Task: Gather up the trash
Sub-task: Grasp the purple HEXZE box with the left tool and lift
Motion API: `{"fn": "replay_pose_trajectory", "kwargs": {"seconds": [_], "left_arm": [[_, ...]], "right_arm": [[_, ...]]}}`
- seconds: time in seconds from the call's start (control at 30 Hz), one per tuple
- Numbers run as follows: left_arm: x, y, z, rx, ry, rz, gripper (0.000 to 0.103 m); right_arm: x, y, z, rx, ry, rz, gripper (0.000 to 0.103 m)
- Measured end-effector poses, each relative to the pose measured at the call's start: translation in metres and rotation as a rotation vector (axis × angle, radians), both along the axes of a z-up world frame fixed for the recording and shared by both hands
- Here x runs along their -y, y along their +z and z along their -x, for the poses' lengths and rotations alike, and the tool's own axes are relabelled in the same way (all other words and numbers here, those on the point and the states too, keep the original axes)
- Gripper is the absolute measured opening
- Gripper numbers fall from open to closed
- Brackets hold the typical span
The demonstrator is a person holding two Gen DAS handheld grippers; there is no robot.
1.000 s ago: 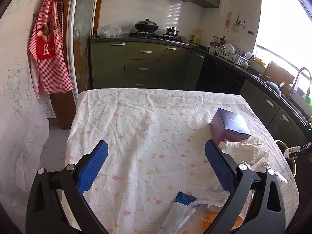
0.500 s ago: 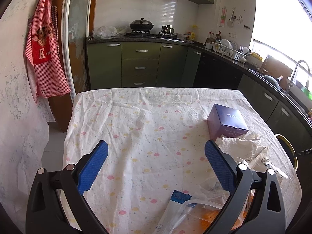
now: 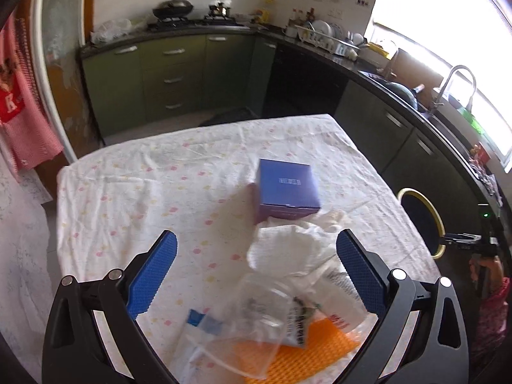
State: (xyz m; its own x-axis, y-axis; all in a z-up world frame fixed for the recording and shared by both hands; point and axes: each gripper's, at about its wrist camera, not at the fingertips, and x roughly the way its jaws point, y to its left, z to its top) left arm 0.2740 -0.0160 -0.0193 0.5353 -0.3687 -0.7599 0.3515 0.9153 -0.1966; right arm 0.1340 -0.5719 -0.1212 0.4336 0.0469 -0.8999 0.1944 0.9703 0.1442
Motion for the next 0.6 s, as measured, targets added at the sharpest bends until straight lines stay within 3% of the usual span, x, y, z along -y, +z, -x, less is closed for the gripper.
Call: {"fn": "replay_pose_trajectory", "kwargs": {"seconds": [0.27, 0.6], "left_arm": [[0.076, -0.024, -0.079, -0.212, -0.061, -0.12, 0.098], [0.121, -0.067, -0.128, -0.322, -0.033, -0.283, 0.098]], "right_arm": [[0.003, -0.002, 0.007, 0.019, 0.025, -0.03, 0.059], [0.004, -0.014, 0.0, 0.007, 0.051, -0.063, 0.06]]}}
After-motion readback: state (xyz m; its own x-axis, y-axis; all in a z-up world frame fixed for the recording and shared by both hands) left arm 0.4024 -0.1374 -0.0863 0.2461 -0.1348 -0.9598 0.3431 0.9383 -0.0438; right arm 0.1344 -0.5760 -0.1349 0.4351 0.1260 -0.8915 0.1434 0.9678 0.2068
